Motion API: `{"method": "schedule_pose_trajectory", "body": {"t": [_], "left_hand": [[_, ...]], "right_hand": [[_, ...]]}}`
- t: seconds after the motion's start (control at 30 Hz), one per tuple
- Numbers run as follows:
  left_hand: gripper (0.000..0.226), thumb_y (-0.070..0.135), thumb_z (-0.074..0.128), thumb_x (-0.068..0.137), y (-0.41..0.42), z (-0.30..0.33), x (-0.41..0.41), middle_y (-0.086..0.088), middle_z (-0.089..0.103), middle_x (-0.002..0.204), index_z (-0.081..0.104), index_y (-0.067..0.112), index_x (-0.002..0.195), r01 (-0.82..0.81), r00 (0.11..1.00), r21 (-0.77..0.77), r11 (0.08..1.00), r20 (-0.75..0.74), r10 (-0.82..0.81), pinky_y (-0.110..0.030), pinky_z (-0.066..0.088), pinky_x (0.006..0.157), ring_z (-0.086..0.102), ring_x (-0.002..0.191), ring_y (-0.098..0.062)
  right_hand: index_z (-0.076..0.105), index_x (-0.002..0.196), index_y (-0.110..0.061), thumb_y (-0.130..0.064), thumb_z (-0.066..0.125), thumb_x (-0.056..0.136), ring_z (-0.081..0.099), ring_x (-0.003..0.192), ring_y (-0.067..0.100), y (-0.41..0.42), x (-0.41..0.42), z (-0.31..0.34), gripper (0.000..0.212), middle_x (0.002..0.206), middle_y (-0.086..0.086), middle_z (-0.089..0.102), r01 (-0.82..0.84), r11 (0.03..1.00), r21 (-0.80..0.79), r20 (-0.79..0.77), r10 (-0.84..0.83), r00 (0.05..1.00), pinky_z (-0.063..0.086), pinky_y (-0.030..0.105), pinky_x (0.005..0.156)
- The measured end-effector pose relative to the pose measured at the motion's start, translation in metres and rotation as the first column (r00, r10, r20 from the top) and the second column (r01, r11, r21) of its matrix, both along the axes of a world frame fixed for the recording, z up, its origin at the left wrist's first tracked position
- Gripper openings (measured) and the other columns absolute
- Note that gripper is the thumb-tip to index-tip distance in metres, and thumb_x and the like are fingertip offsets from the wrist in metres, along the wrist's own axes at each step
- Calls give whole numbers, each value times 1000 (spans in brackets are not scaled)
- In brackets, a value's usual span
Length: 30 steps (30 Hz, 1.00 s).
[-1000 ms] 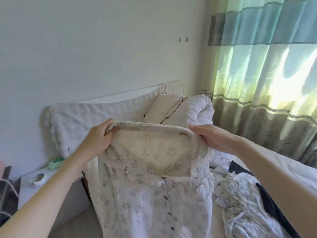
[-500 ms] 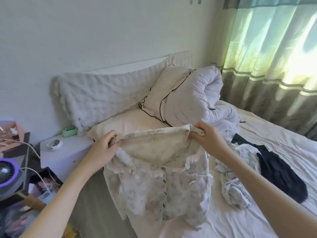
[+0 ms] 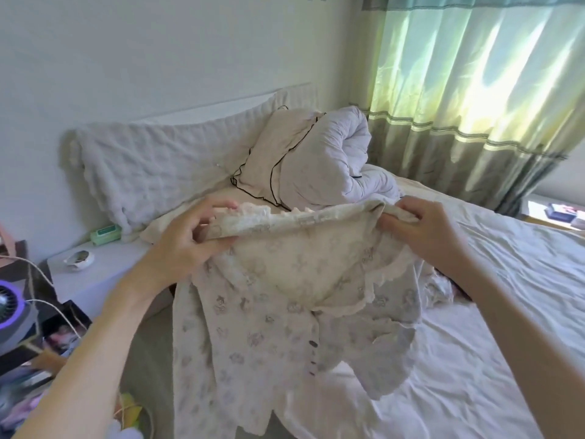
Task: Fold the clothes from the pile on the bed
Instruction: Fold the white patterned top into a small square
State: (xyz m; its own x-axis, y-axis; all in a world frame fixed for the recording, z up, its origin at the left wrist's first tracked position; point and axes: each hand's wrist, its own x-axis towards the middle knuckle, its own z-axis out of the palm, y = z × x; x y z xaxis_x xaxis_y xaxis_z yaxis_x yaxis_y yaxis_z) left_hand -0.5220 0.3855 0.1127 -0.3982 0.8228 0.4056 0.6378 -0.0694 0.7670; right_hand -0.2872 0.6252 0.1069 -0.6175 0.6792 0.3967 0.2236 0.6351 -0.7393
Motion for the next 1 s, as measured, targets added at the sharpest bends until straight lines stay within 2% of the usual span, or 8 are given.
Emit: {"method": "schedule_pose_trajectory", "body": {"t": [0.17,0.27,0.43,0.53,0.67,0.77,0.87,1.0], "left_hand": [[19,30,62,79,20,26,-14,-4,56,69,61,46,91,26,997,164,986,73,-38,-30,36,56,40,57,-30],[20,25,60,88,56,12,-35,8,40,54,63,41,78,-105,994,167,980,43,99,-13,26,43,32,47,-8],[23,20,53,93,130,-45,-87,9,39,50,54,33,74,-316,938,79,945,-120,324,-12,28,45,37,47,-5],[16,23,51,92,187,-86,-134,7,44,51,51,32,79,-425,881,-9,905,-234,411,-23,33,47,45,49,-7],[13,32,51,92,270,-155,-211,11,48,52,49,30,79,-503,829,-96,859,-335,448,-24,33,45,50,53,-6],[17,40,46,93,337,-220,-272,11,52,61,49,26,84,-550,807,-180,816,-365,464,-25,31,48,54,60,-19],[43,54,48,90,395,-295,-325,0,58,107,47,22,119,-500,866,-423,756,-245,435,-33,42,72,57,97,-23],[78,52,58,85,414,-395,-356,-15,35,141,23,19,145,-386,915,-620,683,-164,368,-45,33,107,36,130,-30]], "right_hand": [[51,60,-3,-30,75,78,34,47,6,17,-4,30,40,50,-3,39,43,989,143,-47,-37,998,26,16,42],[49,60,-4,-36,73,78,32,49,9,42,-26,21,44,52,-1,41,59,979,195,-11,-58,998,27,19,45],[51,62,-13,-48,64,82,46,57,15,111,-90,-33,43,57,-1,51,54,986,156,186,-83,979,36,28,54],[47,60,-16,-48,63,84,47,59,19,169,-144,-83,43,58,-3,49,51,991,120,263,-82,961,37,34,57],[51,71,-8,-49,57,88,49,65,24,247,-229,-167,45,64,1,51,55,992,118,387,-97,917,37,36,58],[54,72,-7,-47,57,89,50,68,25,307,-300,-235,43,67,3,54,61,996,60,450,-81,889,38,37,59],[57,74,-5,-40,57,89,52,76,27,360,-359,-308,38,72,8,56,79,997,-20,524,-57,850,39,37,63],[50,129,-11,-40,53,93,39,124,31,384,-390,-410,46,130,12,49,113,986,-121,593,-19,805,31,39,100]]}}
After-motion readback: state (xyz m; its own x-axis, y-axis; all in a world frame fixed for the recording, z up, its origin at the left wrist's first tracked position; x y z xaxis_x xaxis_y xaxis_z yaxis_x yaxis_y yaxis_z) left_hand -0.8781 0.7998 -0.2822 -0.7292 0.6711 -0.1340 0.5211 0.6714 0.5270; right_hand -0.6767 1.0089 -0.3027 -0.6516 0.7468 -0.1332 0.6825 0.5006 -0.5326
